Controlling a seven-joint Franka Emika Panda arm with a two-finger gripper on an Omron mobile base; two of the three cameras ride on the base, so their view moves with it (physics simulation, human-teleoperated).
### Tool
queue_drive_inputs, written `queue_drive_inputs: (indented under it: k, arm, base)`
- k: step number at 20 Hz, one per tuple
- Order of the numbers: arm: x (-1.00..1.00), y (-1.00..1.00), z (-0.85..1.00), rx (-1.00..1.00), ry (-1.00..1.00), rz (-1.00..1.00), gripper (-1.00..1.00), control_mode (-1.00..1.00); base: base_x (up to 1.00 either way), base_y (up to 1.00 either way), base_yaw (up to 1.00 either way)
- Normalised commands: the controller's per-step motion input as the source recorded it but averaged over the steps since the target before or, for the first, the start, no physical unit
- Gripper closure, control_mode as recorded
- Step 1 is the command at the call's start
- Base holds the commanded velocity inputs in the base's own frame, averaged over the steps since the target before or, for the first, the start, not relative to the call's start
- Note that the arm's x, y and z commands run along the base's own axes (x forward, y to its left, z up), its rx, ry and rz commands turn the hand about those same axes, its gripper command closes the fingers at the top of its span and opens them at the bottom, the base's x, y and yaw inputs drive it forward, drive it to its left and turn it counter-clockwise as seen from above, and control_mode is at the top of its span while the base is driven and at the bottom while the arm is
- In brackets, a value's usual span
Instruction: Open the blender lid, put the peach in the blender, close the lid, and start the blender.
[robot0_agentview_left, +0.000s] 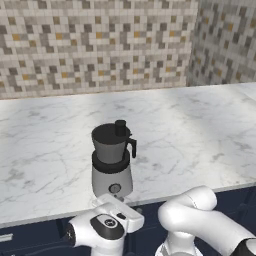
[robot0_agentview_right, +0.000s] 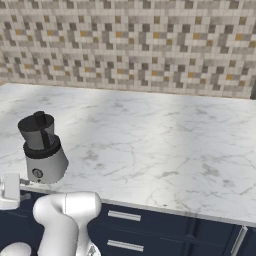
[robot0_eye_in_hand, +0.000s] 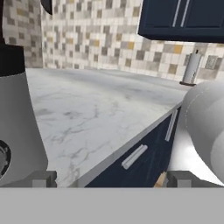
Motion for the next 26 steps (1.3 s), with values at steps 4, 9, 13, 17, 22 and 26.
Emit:
queue_drive_inputs:
  k: [4, 9, 13, 17, 22, 26]
  arm:
    - [0.00, -0.04, -0.04, 0.01, -0.03, 0.00, -1.00, -1.00]
    - [0.05, -0.11, 0.00, 0.01, -0.04, 0.00, -1.00, -1.00]
    - [0.08, -0.18, -0.01, 0.02, -0.01, 0.00, -1.00, -1.00]
    - [0.12, -0.10, -0.08, 0.00, 0.00, 0.00, -1.00, -1.00]
    - [0.19, -0.02, -0.17, 0.00, 0.00, 0.00, -1.00, -1.00]
    - [0.27, 0.00, -0.20, 0.00, 0.00, 0.00, -1.00, -1.00]
  base:
    - [0.00, 0.00, 0.00]
    - [0.00, 0.00, 0.00]
    - [0.00, 0.00, 0.00]
    - [0.00, 0.00, 0.00]
    - [0.00, 0.00, 0.00]
    - [0.00, 0.00, 0.00]
